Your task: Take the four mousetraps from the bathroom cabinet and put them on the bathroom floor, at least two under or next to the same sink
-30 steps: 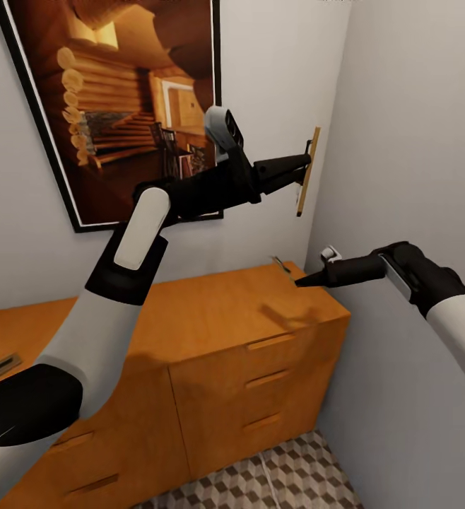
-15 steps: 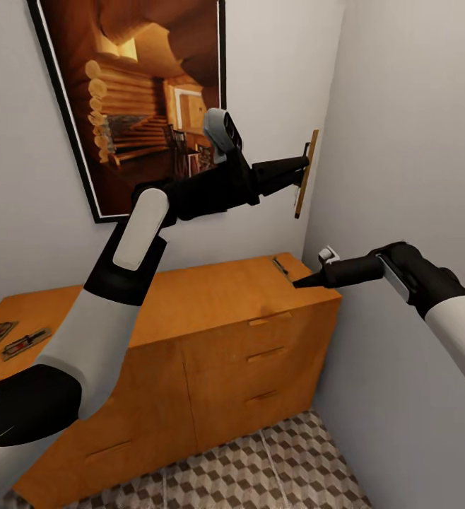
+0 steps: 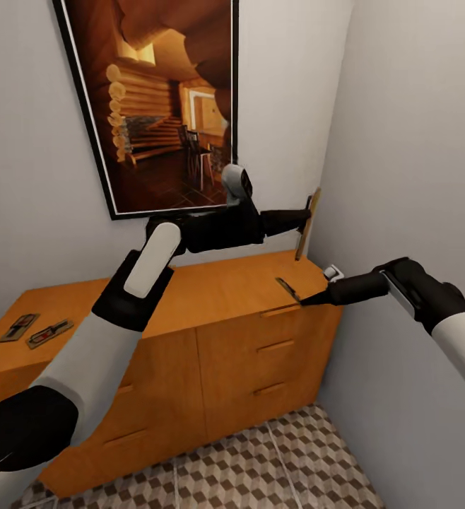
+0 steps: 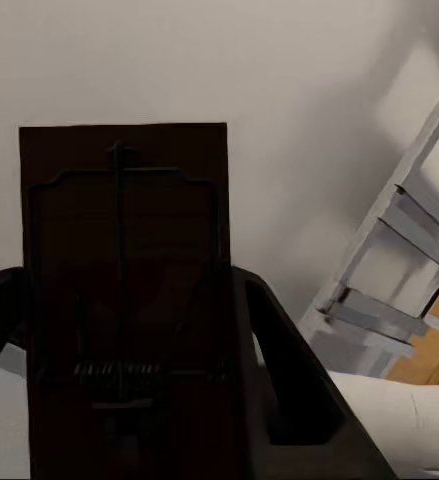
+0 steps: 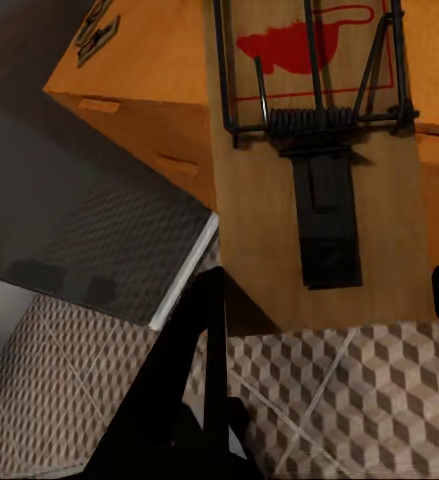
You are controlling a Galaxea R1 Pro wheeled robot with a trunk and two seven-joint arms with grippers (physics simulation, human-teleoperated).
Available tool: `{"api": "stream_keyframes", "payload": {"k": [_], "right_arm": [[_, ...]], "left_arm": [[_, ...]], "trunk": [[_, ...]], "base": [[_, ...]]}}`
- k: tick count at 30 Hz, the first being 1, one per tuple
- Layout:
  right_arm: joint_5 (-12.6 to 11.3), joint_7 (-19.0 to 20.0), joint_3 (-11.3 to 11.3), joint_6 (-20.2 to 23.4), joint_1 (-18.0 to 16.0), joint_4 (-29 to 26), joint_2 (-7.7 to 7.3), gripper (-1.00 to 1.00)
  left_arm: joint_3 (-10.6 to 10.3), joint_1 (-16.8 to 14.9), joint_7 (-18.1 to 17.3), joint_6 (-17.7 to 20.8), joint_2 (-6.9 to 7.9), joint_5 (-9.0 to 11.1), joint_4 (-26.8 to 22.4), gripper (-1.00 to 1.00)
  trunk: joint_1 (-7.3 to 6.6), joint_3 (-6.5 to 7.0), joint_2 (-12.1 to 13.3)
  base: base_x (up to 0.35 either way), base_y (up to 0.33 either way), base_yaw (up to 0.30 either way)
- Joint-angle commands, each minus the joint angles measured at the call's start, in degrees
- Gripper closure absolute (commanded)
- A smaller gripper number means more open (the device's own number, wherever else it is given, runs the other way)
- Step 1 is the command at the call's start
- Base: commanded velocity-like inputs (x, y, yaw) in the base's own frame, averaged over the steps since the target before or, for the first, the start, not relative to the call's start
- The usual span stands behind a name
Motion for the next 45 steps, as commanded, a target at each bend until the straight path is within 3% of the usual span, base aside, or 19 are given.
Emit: {"api": "stream_keyframes", "payload": {"k": [1,5,10,21,28,31,36,40,44,45], "right_arm": [[-0.1,0.1,0.3,0.6,0.0,-0.1,-0.53,1.00],[0.2,0.2,0.3,0.6,0.2,-1.4,-2.27,1.00],[0.3,0.2,0.4,0.6,0.6,-2.6,-3.58,1.00],[0.7,0.1,0.5,0.5,1.9,-2.8,-3.94,1.00],[7.6,-0.1,0.5,-1.1,4.8,-2.7,-3.79,1.00],[9.1,-0.5,0.4,-1.5,6.3,-2.6,-3.77,1.00],[13.9,-2.6,0.5,-3.3,9.1,-2.1,-3.71,1.00],[17.5,-5.4,0.4,-5.5,13.1,-1.7,-3.63,1.00],[18.7,-10.4,0.4,-8.0,17.7,-1.5,-3.53,1.00],[18.8,-13.5,0.4,-9.0,19.5,-1.4,-3.52,1.00]], "left_arm": [[-0.9,0.1,-0.3,0.2,0.14,0.0,0.0,1.00],[-2.6,0.3,-0.3,0.2,0.34,0.1,0.0,1.00],[-2.9,0.3,-0.3,0.1,0.33,0.1,0.0,1.00],[-3.9,0.5,-0.3,0.1,0.41,0.0,0.0,1.00],[-8.6,0.5,-0.2,-0.3,0.48,-0.1,0.3,1.00],[-11.5,0.6,-0.2,-0.4,0.57,-0.1,0.7,1.00],[-21.0,3.6,0.0,-1.4,1.34,-0.4,2.2,1.00],[-28.0,9.4,-0.1,-6.7,2.81,-0.7,7.4,1.00],[-31.8,14.6,-0.2,-12.7,3.90,-1.1,15.3,1.00],[-34.2,16.4,-0.3,-15.1,4.13,-1.6,18.4,1.00]], "trunk": [[0.00,-0.06,0.0],[0.00,-0.06,0.0],[0.00,-0.06,0.0],[0.00,-0.06,0.0],[0.00,-0.06,0.0],[0.00,-0.06,0.0],[0.00,-0.06,0.0],[0.00,-0.06,0.0],[0.00,-0.06,0.0],[0.00,-0.06,0.0]], "base": [[0.000,0.000,0.000],[-0.016,0.006,0.000],[-0.225,0.037,0.000],[-0.324,0.003,0.000],[-0.331,0.000,0.000],[-0.320,0.000,0.000],[-0.138,0.000,0.000],[-0.021,0.000,0.000],[-0.004,0.000,0.000],[-0.001,0.000,0.000]]}}
